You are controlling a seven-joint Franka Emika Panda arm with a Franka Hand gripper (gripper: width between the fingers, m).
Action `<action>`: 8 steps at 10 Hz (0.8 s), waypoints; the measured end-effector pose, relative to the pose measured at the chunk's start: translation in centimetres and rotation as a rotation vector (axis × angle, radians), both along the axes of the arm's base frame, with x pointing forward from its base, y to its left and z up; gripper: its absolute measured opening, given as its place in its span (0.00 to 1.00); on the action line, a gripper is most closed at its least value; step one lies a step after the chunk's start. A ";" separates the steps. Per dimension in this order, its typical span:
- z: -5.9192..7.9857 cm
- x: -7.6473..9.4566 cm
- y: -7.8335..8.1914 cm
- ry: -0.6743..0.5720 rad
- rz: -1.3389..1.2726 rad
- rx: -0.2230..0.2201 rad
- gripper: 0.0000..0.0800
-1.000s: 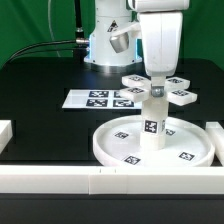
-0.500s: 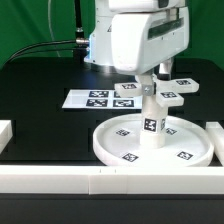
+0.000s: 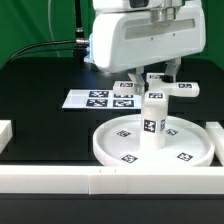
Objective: Assemble round table
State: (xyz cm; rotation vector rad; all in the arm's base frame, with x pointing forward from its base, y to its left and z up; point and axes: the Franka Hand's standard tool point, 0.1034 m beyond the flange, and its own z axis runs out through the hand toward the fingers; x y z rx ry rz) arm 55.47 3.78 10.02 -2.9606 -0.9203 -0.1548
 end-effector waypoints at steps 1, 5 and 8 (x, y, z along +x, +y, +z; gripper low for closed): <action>0.0 0.1 0.0 0.001 -0.062 0.005 0.55; 0.1 -0.2 -0.1 0.017 -0.516 0.041 0.55; 0.1 -0.4 0.0 0.028 -0.836 0.063 0.55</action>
Offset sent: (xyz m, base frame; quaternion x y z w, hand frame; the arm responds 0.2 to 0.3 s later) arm -0.0171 0.0051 -0.0009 -0.0216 -0.0059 0.3145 0.9490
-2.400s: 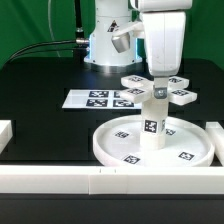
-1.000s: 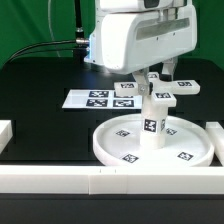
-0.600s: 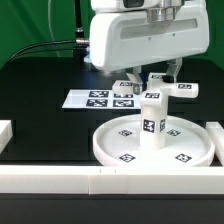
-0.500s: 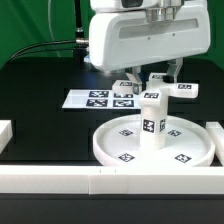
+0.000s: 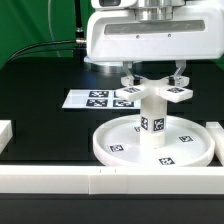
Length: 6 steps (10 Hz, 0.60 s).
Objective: Assemble round table
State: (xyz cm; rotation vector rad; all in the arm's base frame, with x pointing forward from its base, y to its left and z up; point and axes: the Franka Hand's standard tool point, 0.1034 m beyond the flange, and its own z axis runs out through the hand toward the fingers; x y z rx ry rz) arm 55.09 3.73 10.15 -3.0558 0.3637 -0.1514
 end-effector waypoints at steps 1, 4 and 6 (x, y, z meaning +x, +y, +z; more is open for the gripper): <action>0.0 0.1 0.0 -0.007 -0.034 0.003 0.55; 0.2 0.3 -0.1 -0.005 -0.126 0.022 0.55; 0.9 0.3 -0.1 -0.009 -0.083 0.017 0.64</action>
Offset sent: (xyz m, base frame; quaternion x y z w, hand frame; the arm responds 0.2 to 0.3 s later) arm 0.0000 0.0000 0.0000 0.0000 0.0000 0.1296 0.9916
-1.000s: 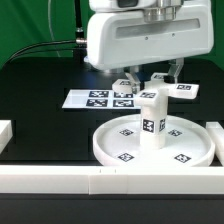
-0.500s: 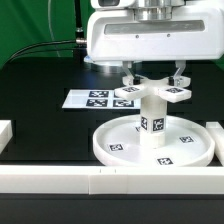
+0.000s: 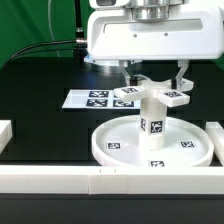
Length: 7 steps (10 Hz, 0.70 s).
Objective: Assemble round table
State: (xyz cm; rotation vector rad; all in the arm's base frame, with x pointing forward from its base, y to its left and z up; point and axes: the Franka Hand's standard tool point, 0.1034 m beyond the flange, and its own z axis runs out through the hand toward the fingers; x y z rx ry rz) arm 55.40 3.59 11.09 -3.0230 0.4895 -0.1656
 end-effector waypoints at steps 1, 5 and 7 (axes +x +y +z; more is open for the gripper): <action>1.4 0.0 0.0 0.005 0.014 -0.002 0.78; 3.0 0.2 -0.1 0.005 0.039 -0.005 0.81; 2.9 0.2 -0.1 0.006 0.041 -0.005 0.81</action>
Offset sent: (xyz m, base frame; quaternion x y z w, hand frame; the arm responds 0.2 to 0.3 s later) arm 0.0000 0.0000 0.0000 0.0000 0.0000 0.0000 1.0000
